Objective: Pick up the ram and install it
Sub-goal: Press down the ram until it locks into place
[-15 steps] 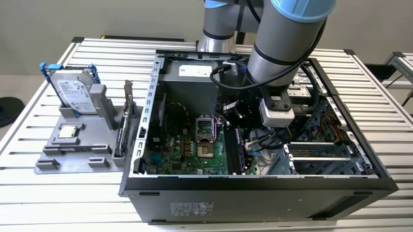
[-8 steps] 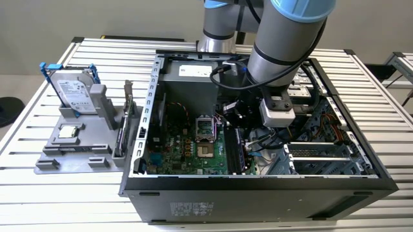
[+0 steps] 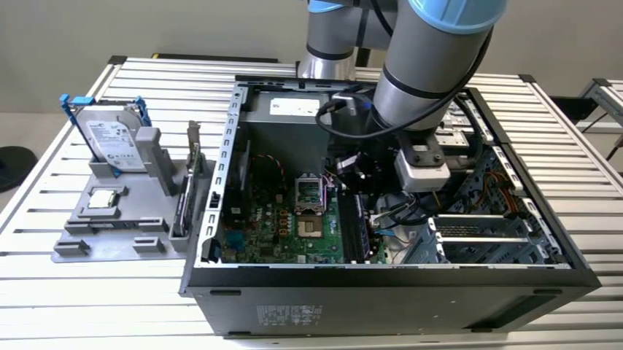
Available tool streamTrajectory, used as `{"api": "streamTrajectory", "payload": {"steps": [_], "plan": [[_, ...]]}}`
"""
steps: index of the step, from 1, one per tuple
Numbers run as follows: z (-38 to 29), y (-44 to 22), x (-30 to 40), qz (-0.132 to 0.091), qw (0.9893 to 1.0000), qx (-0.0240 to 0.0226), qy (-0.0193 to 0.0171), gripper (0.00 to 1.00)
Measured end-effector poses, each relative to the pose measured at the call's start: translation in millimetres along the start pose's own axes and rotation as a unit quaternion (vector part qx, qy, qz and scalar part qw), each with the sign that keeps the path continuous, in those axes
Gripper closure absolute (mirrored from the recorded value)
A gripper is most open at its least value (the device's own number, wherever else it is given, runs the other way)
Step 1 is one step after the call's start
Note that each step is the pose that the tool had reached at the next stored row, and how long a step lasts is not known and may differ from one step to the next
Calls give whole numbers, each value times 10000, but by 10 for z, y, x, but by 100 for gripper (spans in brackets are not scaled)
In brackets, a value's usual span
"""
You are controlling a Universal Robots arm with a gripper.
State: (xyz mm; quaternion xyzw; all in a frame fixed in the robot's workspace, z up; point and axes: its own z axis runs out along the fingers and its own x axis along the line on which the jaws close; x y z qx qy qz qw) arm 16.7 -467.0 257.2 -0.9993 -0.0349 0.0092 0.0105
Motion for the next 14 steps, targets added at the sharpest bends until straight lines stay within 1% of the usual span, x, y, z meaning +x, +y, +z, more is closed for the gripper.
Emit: {"api": "streamTrajectory", "payload": {"steps": [4,5,9,14], "plan": [[0,0,0,-177,9998,-3,-4,100],[0,0,-1,-355,9994,-6,-8,100],[-1,-1,-5,-647,9979,-12,-15,100],[0,-1,-7,-969,9953,-17,-21,100]]}}
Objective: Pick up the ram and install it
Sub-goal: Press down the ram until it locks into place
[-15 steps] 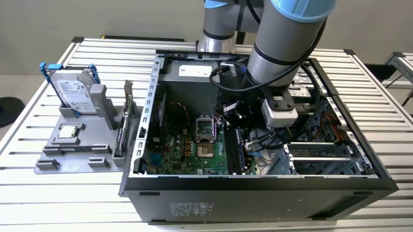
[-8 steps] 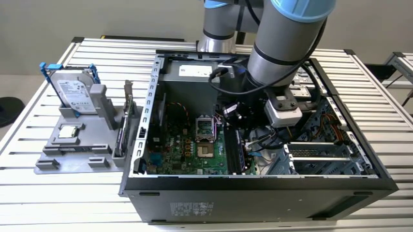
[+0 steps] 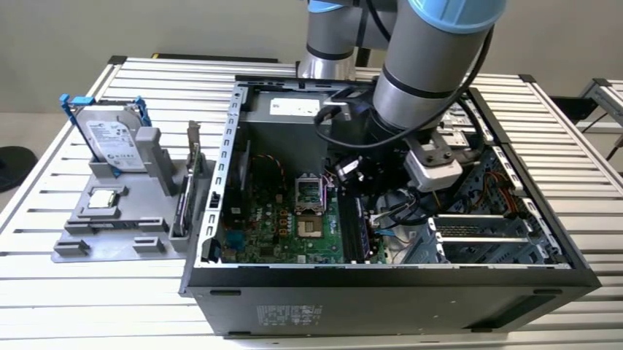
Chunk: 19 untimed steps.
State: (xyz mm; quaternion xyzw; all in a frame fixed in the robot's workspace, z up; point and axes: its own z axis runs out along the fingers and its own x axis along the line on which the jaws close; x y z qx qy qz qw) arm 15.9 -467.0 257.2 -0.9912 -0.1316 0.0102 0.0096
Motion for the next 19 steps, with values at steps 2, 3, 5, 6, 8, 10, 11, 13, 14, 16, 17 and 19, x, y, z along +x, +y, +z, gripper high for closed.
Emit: {"api": "streamTrajectory", "payload": {"steps": [2,3,5,6,8,10,11,13,14,16,17,19], "plan": [[0,0,-1,-125,9999,-2,-3,100],[0,0,-1,-187,9998,-3,-4,100],[0,-1,-3,-308,9995,-5,-6,100],[1,-1,-4,-368,9993,-6,-8,100],[1,-1,-5,-486,9988,-8,-10,100],[1,-2,-6,-607,9982,-10,-13,100],[1,-2,-7,-673,9977,-11,-14,100],[1,-2,-7,-788,9969,-14,-17,100],[0,-2,-8,-845,9964,-15,-18,100],[1,-2,-8,-962,9954,-17,-21,100],[1,-2,-9,-1023,9948,-18,-22,100],[1,-2,-10,-1135,9935,-20,-24,100]]}}
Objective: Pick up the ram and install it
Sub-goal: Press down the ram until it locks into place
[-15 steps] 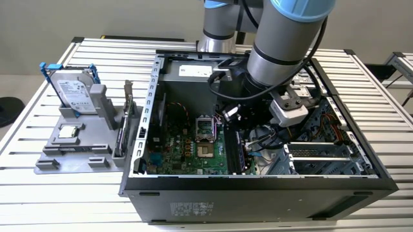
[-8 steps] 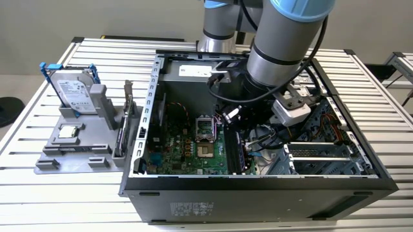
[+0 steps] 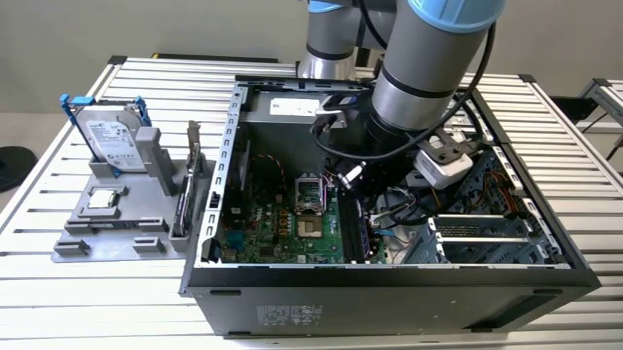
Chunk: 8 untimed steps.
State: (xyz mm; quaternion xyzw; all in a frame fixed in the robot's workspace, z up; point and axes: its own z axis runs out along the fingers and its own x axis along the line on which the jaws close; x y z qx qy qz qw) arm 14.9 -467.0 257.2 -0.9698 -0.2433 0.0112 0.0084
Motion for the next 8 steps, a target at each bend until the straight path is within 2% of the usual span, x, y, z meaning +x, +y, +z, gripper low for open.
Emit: {"api": "streamTrajectory", "payload": {"steps": [4,8], "plan": [[0,0,0,-216,9998,-4,-5,100],[0,-1,-2,-432,9991,-8,-9,100]]}}
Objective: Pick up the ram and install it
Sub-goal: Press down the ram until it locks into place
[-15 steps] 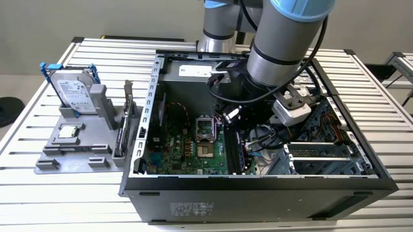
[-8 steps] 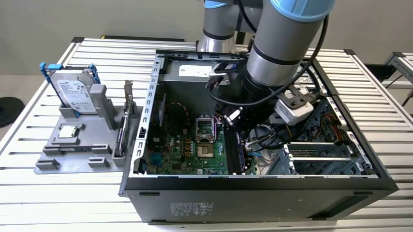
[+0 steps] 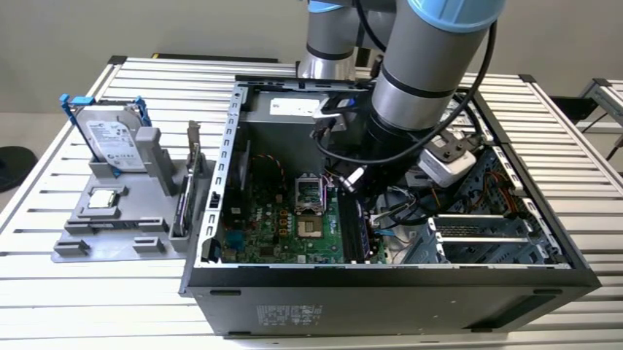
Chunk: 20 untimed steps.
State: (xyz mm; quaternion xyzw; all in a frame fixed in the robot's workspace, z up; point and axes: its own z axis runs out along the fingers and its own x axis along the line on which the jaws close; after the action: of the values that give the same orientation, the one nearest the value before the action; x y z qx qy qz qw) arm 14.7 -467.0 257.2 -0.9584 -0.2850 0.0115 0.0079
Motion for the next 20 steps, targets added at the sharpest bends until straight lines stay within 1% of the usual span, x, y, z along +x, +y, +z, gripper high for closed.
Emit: {"api": "streamTrajectory", "payload": {"steps": [5,9,11,14,20], "plan": [[0,-1,-1,-267,9996,-5,-6,100],[0,-3,-4,-495,9988,-9,-11,100],[0,-4,-5,-634,9980,-11,-14,100],[0,-4,-6,-831,9965,-15,-18,100],[0,-4,-6,-1170,9931,-20,-25,100]]}}
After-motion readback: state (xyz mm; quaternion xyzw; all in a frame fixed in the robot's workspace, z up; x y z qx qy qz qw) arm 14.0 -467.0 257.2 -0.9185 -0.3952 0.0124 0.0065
